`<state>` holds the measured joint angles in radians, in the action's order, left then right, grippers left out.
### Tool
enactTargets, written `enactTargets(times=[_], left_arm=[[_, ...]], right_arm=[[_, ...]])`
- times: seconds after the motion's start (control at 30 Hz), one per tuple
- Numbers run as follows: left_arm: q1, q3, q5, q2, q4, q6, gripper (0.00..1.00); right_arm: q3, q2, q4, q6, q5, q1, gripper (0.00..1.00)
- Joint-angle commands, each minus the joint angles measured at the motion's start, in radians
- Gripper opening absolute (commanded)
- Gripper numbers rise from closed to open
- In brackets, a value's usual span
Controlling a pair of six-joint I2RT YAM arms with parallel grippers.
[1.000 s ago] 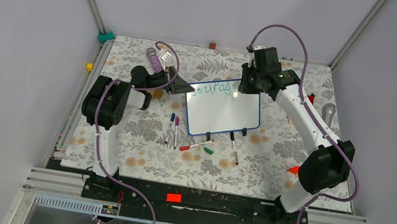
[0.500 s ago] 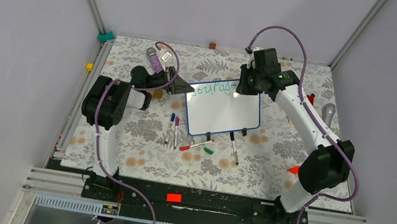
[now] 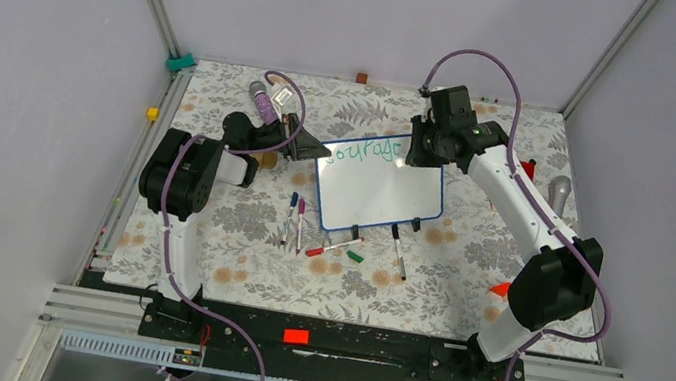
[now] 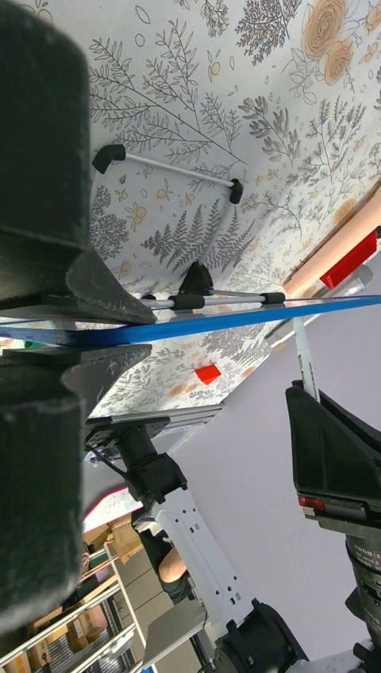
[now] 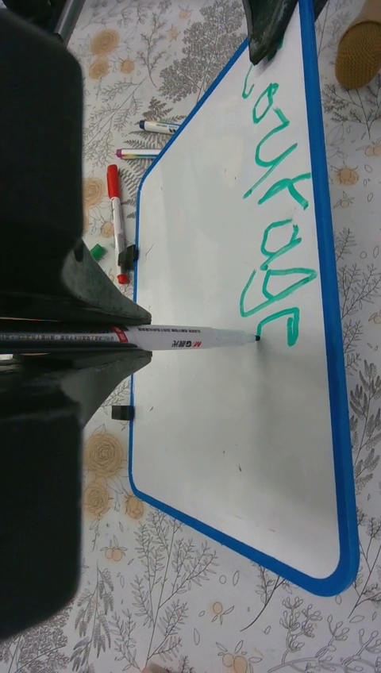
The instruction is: Write a sentence on the whiteboard
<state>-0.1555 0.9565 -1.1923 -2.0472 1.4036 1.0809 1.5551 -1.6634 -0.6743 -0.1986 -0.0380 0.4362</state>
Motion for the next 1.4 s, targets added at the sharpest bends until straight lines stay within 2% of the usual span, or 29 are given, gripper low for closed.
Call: enactTargets(times=[0.0,0.3,0.67,1.37], left_arm=[[-0.008,0.034,-0.052,0.032,0.080,0.019,0.05],[-0.007,0.043,-0.063,0.029,0.080,0.023,0.05],[-0.007,0.046,-0.061,0.024,0.080,0.025,0.07],[-0.009,0.047,-0.057,0.023,0.080,0.025,0.08]], right_arm=[[0.052,-0.005,0.000,-0.005,0.088,-0.005,0.00],[0.094,-0.020,-0.010,-0.004,0.081,-0.005,0.00],[0.069,0.034,0.019,0.010,0.072,-0.006,0.00],[0.013,0.133,-0.025,0.022,0.042,-0.005,0.00]])
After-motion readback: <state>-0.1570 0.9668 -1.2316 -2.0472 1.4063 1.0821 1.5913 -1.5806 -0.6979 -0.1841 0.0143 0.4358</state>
